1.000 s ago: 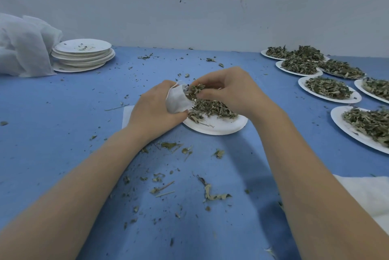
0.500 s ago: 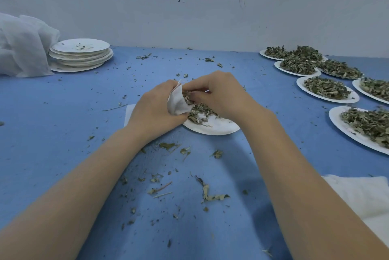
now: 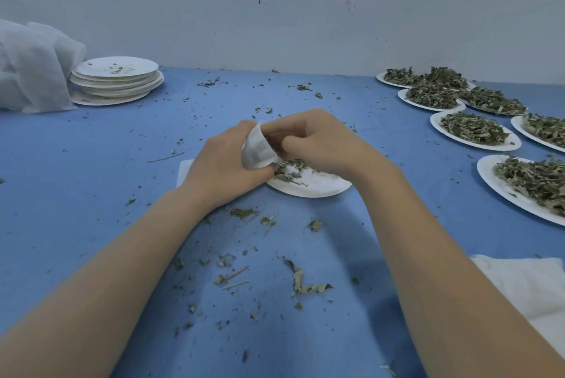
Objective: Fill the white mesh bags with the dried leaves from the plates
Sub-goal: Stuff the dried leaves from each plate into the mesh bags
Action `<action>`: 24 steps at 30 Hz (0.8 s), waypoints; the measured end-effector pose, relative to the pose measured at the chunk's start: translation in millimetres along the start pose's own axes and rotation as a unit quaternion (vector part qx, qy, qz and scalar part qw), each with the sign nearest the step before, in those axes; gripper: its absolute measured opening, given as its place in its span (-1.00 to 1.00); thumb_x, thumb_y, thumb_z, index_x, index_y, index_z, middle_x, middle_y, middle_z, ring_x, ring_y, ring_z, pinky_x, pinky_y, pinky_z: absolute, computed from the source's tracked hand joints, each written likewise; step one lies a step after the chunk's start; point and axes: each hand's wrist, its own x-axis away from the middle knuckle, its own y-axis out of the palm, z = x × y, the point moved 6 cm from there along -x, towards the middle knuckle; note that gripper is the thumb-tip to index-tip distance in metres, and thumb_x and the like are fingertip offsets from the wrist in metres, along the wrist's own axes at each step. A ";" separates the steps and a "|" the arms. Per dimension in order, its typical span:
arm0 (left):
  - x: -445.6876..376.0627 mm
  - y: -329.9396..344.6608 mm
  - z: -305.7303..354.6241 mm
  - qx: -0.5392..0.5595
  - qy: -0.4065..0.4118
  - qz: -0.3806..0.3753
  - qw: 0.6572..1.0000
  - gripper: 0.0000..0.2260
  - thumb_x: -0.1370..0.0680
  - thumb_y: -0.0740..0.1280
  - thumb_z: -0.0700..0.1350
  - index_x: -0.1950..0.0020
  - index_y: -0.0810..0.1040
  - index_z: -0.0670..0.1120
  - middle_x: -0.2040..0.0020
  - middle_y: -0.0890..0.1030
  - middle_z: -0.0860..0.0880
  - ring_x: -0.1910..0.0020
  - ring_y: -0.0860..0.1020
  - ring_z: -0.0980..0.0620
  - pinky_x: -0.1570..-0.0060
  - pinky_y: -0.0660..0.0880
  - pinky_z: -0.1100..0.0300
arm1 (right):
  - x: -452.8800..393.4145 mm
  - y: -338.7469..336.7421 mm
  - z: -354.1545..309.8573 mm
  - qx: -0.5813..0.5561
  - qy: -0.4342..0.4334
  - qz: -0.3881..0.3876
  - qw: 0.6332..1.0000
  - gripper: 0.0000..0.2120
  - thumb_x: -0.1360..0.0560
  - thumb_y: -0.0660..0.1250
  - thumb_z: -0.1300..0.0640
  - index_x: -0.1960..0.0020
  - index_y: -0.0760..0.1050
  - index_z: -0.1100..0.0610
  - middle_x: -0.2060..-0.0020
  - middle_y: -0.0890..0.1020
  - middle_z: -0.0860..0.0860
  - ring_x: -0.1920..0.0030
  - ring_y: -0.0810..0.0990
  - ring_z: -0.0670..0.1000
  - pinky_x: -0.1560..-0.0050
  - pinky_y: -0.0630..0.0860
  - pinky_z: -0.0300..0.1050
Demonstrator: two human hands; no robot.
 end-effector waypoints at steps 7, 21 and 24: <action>0.7 4.3 9.7 -0.054 0.041 -0.002 0.998 -0.63 -0.34 0.41 0.09 -0.08 0.43 0.03 0.22 0.47 0.18 0.24 0.43 0.15 0.29 0.29 0.54 | -6.3 4.7 -5.9 0.122 0.004 0.062 0.991 -0.84 -0.40 0.29 0.32 0.18 0.66 0.20 0.39 0.55 0.17 0.47 0.30 -0.10 0.51 0.22 -0.37; -1.7 -7.8 4.6 -0.112 0.064 0.009 0.992 -0.49 -0.31 0.45 -0.01 -0.23 0.42 0.00 0.02 0.57 0.02 0.09 0.53 -0.07 0.22 0.30 0.20 | 6.2 -16.3 3.1 -0.105 -0.010 -0.031 0.994 -0.81 -0.46 0.38 0.27 0.07 0.66 0.00 0.19 0.71 0.01 0.18 0.68 0.00 0.12 0.61 -0.16; -2.4 -5.6 -1.0 -0.139 0.053 0.016 0.989 -0.52 -0.34 0.45 0.00 -0.22 0.43 -0.01 -0.02 0.57 -0.01 0.06 0.52 -0.09 0.19 0.30 0.20 | 5.1 -33.8 23.8 -0.127 0.022 0.066 0.990 -0.81 -0.46 0.33 0.27 0.11 0.65 0.02 0.23 0.70 -0.02 0.23 0.66 -0.07 0.13 0.59 -0.24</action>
